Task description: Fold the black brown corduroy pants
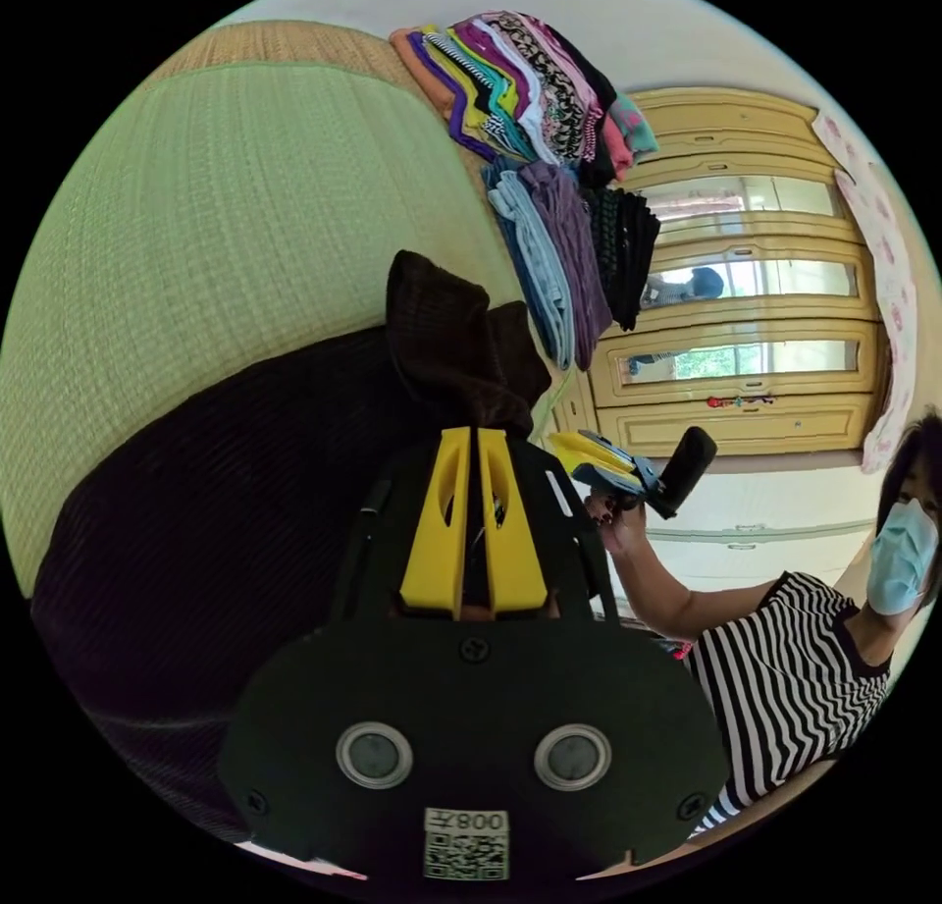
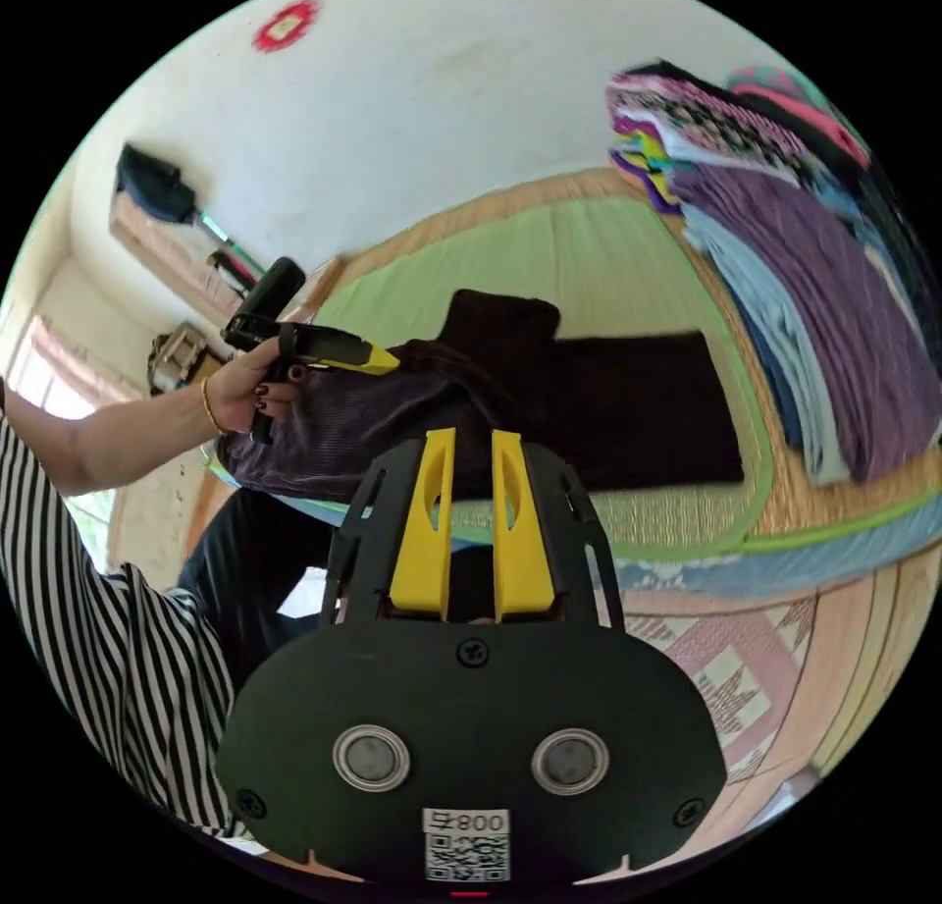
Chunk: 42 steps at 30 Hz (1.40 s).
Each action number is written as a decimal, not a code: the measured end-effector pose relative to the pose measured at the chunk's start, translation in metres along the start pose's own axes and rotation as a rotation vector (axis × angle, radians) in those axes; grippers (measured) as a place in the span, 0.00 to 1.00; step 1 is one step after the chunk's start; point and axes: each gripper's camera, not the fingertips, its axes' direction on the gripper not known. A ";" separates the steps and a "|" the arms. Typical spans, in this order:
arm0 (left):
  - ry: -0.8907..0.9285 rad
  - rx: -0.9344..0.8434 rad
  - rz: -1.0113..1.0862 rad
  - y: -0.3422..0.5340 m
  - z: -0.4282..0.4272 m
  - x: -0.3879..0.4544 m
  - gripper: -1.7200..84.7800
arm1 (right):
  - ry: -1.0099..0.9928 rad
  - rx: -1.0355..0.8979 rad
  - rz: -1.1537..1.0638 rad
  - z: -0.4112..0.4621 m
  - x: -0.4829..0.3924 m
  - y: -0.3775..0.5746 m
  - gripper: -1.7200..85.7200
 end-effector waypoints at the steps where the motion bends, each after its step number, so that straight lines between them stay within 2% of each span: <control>1: 0.002 -0.006 0.013 -0.006 0.001 0.007 0.04 | 0.037 0.006 -0.081 0.003 -0.017 -0.005 0.11; 8: -0.002 -0.049 0.064 -0.042 0.011 0.041 0.03 | 0.228 -0.004 -0.371 0.028 -0.079 -0.013 0.12; 12: -0.022 -0.076 0.079 -0.056 0.018 0.053 0.03 | 0.308 -0.023 -0.391 0.036 -0.086 -0.008 0.10; 16: -0.052 0.005 0.080 -0.068 0.005 0.061 0.04 | 0.294 0.001 -0.340 0.024 -0.082 0.000 0.08; 20: -0.078 0.092 -0.049 -0.080 -0.006 0.043 0.09 | 0.239 0.058 -0.261 0.000 -0.068 0.010 0.07; 25: 0.067 0.168 -0.142 -0.101 0.003 0.030 0.12 | 0.189 0.103 -0.190 -0.024 -0.047 0.017 0.06; 30: 0.063 0.132 -0.099 -0.128 0.022 0.049 0.11 | 0.168 0.111 -0.150 -0.038 -0.025 0.023 0.06; 36: 0.040 0.089 -0.035 -0.161 0.040 0.080 0.05 | 0.162 0.126 -0.094 -0.060 0.010 0.029 0.06; 42: 0.097 0.065 0.072 -0.200 0.066 0.123 0.04 | 0.122 0.230 0.103 -0.107 0.077 0.044 0.06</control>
